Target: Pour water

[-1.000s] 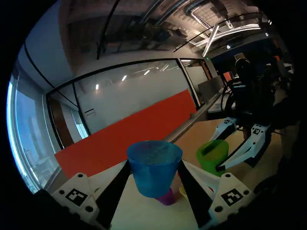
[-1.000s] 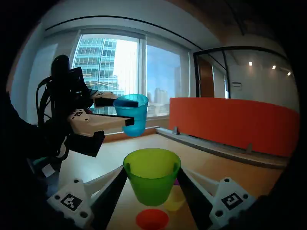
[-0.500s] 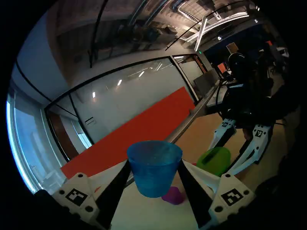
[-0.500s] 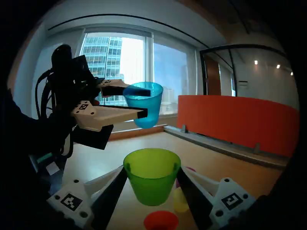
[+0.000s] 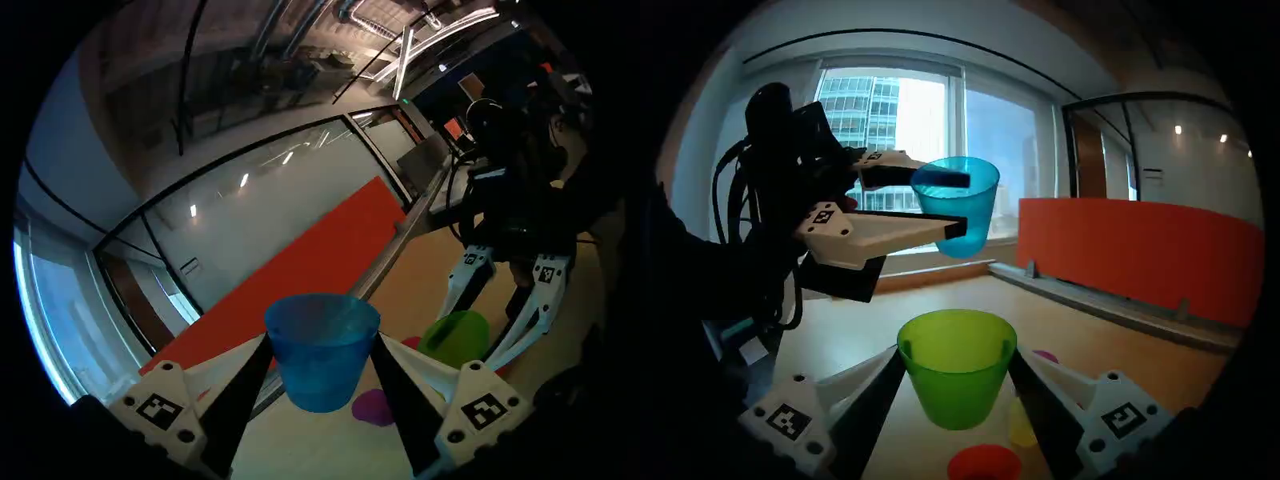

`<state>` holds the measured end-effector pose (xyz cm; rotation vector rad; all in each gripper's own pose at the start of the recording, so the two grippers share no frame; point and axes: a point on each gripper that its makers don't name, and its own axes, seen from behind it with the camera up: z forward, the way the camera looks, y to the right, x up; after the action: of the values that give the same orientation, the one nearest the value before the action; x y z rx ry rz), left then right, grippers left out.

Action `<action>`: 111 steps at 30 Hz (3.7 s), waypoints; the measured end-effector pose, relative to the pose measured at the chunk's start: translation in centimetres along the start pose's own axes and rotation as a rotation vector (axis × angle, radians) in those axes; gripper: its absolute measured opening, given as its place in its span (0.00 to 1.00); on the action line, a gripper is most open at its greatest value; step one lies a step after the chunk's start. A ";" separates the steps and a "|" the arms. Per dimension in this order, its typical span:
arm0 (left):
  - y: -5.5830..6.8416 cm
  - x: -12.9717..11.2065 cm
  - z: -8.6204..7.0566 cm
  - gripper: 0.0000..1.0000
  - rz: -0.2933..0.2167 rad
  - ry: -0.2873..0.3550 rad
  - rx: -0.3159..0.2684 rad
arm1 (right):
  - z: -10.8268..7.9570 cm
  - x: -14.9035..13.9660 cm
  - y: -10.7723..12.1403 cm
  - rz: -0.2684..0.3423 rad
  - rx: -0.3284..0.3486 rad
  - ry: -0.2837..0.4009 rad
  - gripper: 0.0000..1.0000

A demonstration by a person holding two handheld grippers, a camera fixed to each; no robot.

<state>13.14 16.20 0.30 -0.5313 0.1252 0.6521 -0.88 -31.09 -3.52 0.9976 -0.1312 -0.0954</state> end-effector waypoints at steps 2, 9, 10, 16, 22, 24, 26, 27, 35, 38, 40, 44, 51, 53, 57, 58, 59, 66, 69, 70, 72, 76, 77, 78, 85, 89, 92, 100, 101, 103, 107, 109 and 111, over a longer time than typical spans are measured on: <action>0.1 0.2 0.0 0.84 0.014 0.001 0.000 | 0.0 -0.1 0.0 0.001 0.001 0.000 0.90; 0.4 0.5 0.1 0.84 0.070 -0.003 0.001 | 0.0 -0.4 0.0 0.001 0.004 -0.004 0.90; 0.4 0.6 0.1 0.84 0.078 -0.002 0.002 | 0.1 -0.4 0.0 0.000 0.005 -0.005 0.90; 0.4 0.9 0.0 0.84 0.119 0.000 0.007 | 0.2 -0.4 -0.2 -0.001 0.011 -0.006 0.90; 0.2 1.3 0.1 0.84 0.162 0.005 0.012 | 0.3 -0.4 -0.2 0.000 0.015 -0.004 0.90; 0.2 1.4 0.2 0.84 0.175 0.005 0.014 | 0.3 -0.4 -0.3 -0.001 0.016 -0.004 0.90; 0.1 1.5 0.2 0.84 0.186 0.007 0.016 | 0.4 -0.3 -0.4 -0.002 0.018 -0.003 0.90; 0.1 1.5 0.2 0.84 0.191 0.007 0.017 | 0.4 -0.3 -0.4 -0.002 0.019 -0.003 0.90; 0.1 1.9 0.5 0.84 0.232 0.012 0.018 | 0.5 0.0 -0.5 -0.005 0.022 0.002 0.89; 0.1 2.0 0.6 0.84 0.256 0.012 0.018 | 0.5 0.0 -0.5 -0.007 0.024 0.002 0.90; 0.1 2.0 0.6 0.84 0.271 0.011 0.020 | 0.6 0.0 -0.5 -0.007 0.024 0.003 0.90; 0.1 2.2 0.6 0.84 0.294 0.011 0.025 | 0.6 0.0 -0.6 -0.006 0.025 0.004 0.90; 0.3 2.5 0.7 0.84 0.321 0.017 0.025 | 0.6 0.1 -0.5 -0.006 0.026 0.006 0.90; 0.3 2.6 0.6 0.84 0.332 0.017 0.026 | 0.5 0.1 -0.4 -0.007 0.025 0.007 0.90; 0.4 2.8 0.6 0.84 0.349 0.022 0.024 | 0.5 0.1 -0.3 -0.006 0.024 0.008 0.90; 0.4 2.9 0.6 0.84 0.352 0.023 0.024 | 0.5 0.1 -0.3 -0.006 0.025 0.008 0.90; 0.5 2.9 0.5 0.84 0.354 0.023 0.024 | 0.4 0.1 -0.3 -0.006 0.025 0.008 0.90; 0.5 3.2 0.4 0.84 0.380 0.027 0.030 | 0.4 0.1 -0.1 -0.008 0.024 0.010 0.89; 0.5 3.4 0.3 0.84 0.393 0.029 0.033 | 0.3 0.2 -0.1 -0.007 0.025 0.013 0.90; 0.5 3.5 0.3 0.84 0.395 0.029 0.033 | 0.3 0.2 -0.2 -0.007 0.025 0.014 0.90; 0.5 3.5 0.2 0.84 0.397 0.030 0.034 | 0.3 0.3 -0.2 -0.007 0.024 0.016 0.90; 0.5 3.6 0.2 0.84 0.403 0.032 0.035 | 0.3 0.4 -0.1 -0.008 0.024 0.018 0.90; 0.5 3.7 0.2 0.84 0.406 0.031 0.035 | 0.3 0.4 -0.1 -0.008 0.024 0.018 0.89; 0.5 3.7 0.2 0.84 0.409 0.031 0.035 | 0.3 0.4 -0.1 -0.009 0.024 0.018 0.90; 0.4 4.0 0.5 0.84 0.436 0.039 0.038 | 0.2 0.5 0.0 -0.009 0.021 0.021 0.89; 0.3 4.3 0.5 0.84 0.442 0.041 0.041 | 0.2 0.6 0.0 -0.010 0.021 0.023 0.89; 0.2 4.4 0.5 0.84 0.452 0.042 0.042 | 0.2 0.7 0.0 -0.011 0.020 0.023 0.89; 0.2 4.6 0.4 0.84 0.484 0.041 0.049 | 0.2 0.8 0.1 -0.011 0.018 0.026 0.89; 0.2 4.6 0.3 0.84 0.488 0.041 0.050 | 0.2 0.8 0.1 -0.011 0.018 0.027 0.89; 0.2 4.7 0.3 0.84 0.495 0.041 0.053 | 0.1 0.9 0.1 -0.012 0.019 0.028 0.89; 0.1 4.9 0.2 0.84 0.507 0.042 0.059 | 0.1 1.0 0.0 -0.014 0.019 0.029 0.89; 0.0 4.9 0.1 0.84 0.513 0.042 0.061 | 0.1 1.0 0.0 -0.015 0.019 0.029 0.89; 0.1 4.9 0.1 0.84 0.518 0.042 0.062 | 0.1 1.0 0.0 -0.015 0.020 0.029 0.89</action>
<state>17.01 18.97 -1.00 -0.4538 0.3283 1.1379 0.13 -31.30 -3.40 1.0201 -0.0978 -0.0935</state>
